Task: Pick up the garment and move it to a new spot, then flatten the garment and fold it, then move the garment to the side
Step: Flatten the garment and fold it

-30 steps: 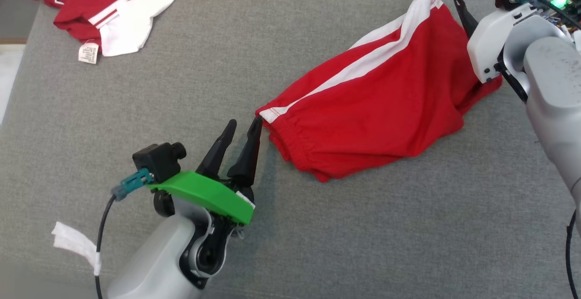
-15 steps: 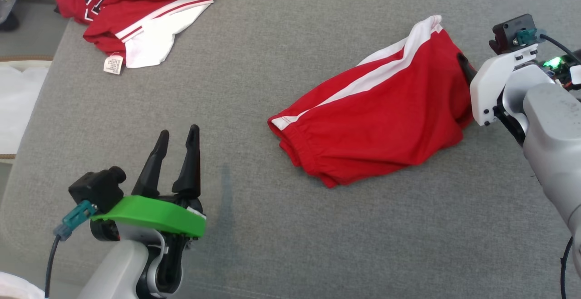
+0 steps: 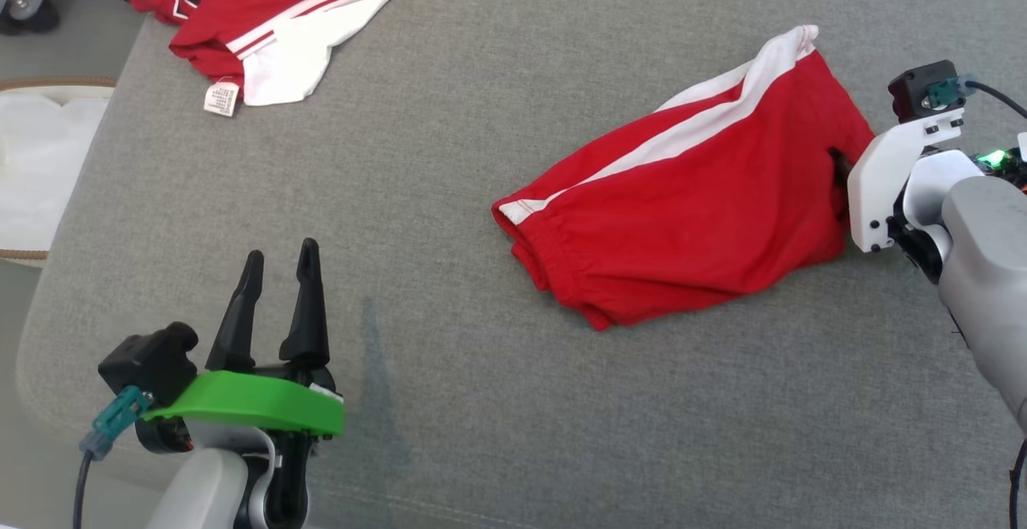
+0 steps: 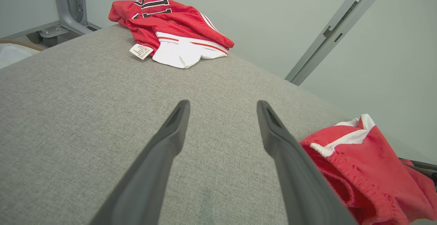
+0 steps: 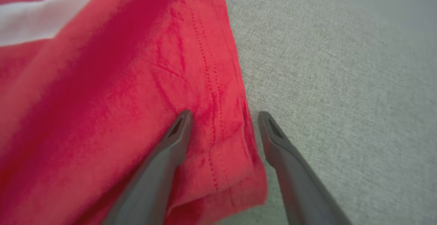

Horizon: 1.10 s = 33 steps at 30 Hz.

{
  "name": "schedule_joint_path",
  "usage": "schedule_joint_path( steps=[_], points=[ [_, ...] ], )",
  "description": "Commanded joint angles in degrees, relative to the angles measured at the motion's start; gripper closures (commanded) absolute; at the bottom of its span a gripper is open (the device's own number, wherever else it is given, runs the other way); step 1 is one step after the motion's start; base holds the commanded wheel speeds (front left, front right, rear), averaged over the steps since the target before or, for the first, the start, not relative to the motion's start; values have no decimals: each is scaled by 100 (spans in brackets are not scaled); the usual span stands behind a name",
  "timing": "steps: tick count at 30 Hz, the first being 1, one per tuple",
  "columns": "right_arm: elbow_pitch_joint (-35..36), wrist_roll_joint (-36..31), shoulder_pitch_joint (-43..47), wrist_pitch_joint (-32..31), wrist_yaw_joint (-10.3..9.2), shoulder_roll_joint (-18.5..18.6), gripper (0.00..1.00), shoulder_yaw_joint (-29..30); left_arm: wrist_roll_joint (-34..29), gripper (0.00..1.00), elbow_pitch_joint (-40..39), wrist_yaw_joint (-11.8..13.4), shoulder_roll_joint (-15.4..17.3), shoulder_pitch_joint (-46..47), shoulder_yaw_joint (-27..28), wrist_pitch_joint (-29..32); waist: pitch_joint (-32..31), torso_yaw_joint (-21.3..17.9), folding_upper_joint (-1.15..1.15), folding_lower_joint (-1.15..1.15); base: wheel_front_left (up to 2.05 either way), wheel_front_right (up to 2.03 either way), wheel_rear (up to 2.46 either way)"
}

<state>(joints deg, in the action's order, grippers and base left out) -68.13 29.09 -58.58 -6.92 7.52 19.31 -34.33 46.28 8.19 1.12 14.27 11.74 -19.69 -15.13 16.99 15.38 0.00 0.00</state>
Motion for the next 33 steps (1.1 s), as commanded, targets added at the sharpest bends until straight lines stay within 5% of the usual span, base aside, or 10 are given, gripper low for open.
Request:
schedule_joint_path(
  steps=[1,2,3,13,21,33],
  points=[
    [-28,85,228,-114,-6,-20,77,-42,-59,0,43,-45,-57,-95,51,-1,-6,-18,0,0,0,0,0],
    [-14,156,277,-157,-4,-48,94,-55,-103,0,64,-69,-91,-92,84,-1,-12,-32,0,0,0,0,0],
    [-9,228,325,-196,-3,-70,100,-50,-153,0,77,-89,-119,-90,111,-1,-19,-47,0,0,0,0,0],
    [194,618,359,506,-7,-144,100,102,-633,0,242,-292,-344,-15,426,-1,-163,-404,0,0,0,0,0],
    [4,663,607,1368,-6,-222,100,266,-950,0,452,-399,-401,-119,613,-2,-541,-1084,0,0,0,0,0],
    [-350,952,1659,2207,-7,-519,100,1129,-1213,0,857,-473,-538,-382,633,-2,-936,-1881,0,0,0,0,0]
  ],
)
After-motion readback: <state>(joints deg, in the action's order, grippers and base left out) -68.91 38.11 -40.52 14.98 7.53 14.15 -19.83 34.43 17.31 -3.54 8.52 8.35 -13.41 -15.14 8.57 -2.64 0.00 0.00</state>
